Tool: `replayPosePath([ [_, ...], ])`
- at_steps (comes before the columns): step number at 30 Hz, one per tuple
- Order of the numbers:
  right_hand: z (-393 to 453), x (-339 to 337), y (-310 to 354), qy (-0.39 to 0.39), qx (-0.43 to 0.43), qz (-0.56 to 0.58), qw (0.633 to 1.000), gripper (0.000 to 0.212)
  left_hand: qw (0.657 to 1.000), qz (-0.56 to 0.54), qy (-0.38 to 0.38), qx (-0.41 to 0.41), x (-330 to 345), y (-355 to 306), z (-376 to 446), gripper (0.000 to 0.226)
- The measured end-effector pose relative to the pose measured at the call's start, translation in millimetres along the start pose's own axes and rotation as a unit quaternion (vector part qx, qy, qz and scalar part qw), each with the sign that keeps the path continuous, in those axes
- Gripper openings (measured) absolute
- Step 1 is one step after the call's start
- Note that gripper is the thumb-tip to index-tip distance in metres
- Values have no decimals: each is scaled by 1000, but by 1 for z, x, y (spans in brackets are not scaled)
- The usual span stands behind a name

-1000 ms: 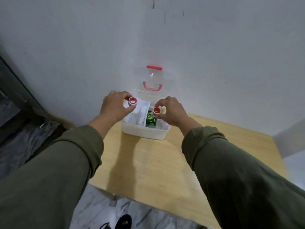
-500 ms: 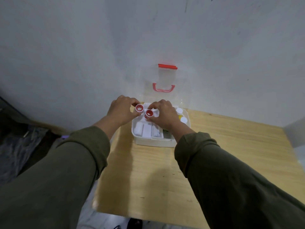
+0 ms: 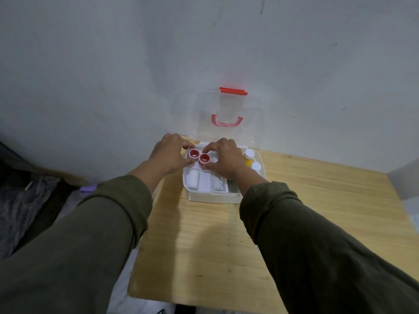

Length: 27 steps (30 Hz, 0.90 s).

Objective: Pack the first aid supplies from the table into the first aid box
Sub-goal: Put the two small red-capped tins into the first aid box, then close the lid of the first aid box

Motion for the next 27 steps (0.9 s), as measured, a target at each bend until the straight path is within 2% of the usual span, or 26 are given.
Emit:
replayPosePath([
  [11,0,4,-2,11,-9,-30,999,44,1000,-26,-3,13,-4,3,-2,39],
  [13,0,-4,-3,-44,-23,-30,998,41,999,-35,-20,11,-9,2,-1,35],
  [15,-1,-19,-4,-142,-29,-34,989,39,997,-52,-65,-2,-16,-3,1,31],
  [18,1,-47,-9,-271,-5,-35,962,42,983,-141,-107,-56,-29,-17,7,39],
  [20,2,-65,-14,-320,42,27,946,47,971,-199,-92,-97,-35,-26,14,48],
  [23,5,-84,-21,-337,113,175,918,54,957,-243,-53,-151,-44,-40,22,55],
  [27,16,-87,-34,-255,165,259,917,55,947,-262,-2,-184,-48,-53,29,62],
])
Point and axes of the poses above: each hand's wrist, its own z-axis towards the middle knuckle, its own x-axis out of the palm, y = z × x, the point moved 2 cm from there along z, towards the middle knuckle, and after that the axes turned 11 degrees about -x, right-handed, at the moved point
